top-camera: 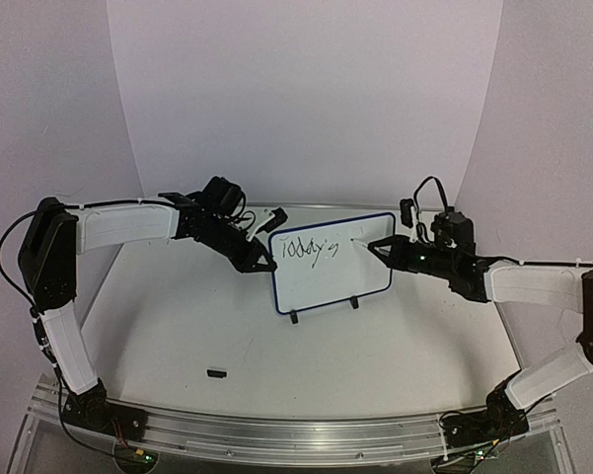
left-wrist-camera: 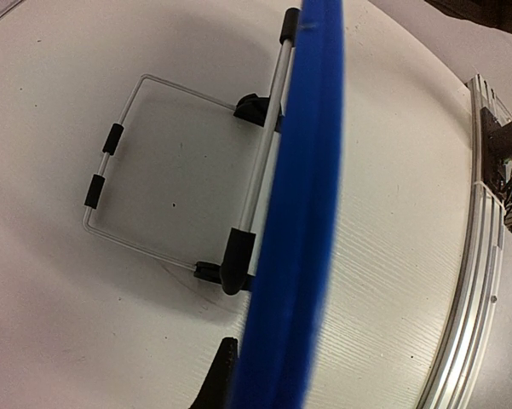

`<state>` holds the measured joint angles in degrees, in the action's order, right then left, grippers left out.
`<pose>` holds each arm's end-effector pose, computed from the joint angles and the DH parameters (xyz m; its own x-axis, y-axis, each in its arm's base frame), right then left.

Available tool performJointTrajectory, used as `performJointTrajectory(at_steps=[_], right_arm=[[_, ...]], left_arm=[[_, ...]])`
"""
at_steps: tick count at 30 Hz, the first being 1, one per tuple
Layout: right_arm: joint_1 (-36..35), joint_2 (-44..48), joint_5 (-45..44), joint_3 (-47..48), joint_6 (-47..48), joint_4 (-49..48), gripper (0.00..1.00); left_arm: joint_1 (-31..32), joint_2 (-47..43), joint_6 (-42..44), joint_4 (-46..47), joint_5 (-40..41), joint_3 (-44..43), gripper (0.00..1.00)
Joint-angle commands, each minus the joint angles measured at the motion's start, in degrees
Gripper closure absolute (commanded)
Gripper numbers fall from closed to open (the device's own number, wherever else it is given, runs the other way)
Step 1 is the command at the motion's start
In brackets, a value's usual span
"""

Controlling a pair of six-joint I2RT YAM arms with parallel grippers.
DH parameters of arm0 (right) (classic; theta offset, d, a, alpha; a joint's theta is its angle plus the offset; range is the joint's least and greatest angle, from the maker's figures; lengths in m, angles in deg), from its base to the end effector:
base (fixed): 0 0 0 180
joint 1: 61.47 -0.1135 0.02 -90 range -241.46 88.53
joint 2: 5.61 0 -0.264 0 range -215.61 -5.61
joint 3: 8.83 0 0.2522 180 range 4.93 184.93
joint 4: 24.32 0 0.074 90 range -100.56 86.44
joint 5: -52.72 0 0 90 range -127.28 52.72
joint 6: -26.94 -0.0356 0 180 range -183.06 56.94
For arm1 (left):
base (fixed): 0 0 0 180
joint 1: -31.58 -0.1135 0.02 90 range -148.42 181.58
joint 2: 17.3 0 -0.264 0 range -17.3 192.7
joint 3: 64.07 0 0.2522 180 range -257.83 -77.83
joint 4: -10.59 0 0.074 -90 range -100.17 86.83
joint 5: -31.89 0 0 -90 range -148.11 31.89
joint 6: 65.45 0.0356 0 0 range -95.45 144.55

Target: Write a sentence on the whiteboard

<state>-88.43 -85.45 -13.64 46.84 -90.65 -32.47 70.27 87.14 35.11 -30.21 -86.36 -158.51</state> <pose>0.2663 0.1515 0.2407 -0.5695 0.1864 -0.8006 -0.5586 0.6268 0.5432 0.3023 -0.2637 0.2437 -0.4509 0.5680 -0.6885 0.8817 0.4033 -0.2448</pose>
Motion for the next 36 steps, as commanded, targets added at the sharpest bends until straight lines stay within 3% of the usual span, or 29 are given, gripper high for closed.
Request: performJointTrajectory(at_steps=[1, 13, 36], right_arm=[[0.3, -1.2, -0.2, 2.6, -0.1, -2.4, 1.0], [0.3, -3.5, 2.6, 3.1, 0.3, -2.3, 1.0], [0.3, -0.6, 0.1, 2.1, 1.1, 0.8, 1.0]], left_arm=[[0.2, 0.4, 1.4, -1.5, 2.9, -1.9, 1.0], [0.2, 0.4, 1.3, -1.5, 2.9, -1.9, 1.0], [0.3, 0.4, 1.5, -1.6, 3.0, -2.0, 1.0]])
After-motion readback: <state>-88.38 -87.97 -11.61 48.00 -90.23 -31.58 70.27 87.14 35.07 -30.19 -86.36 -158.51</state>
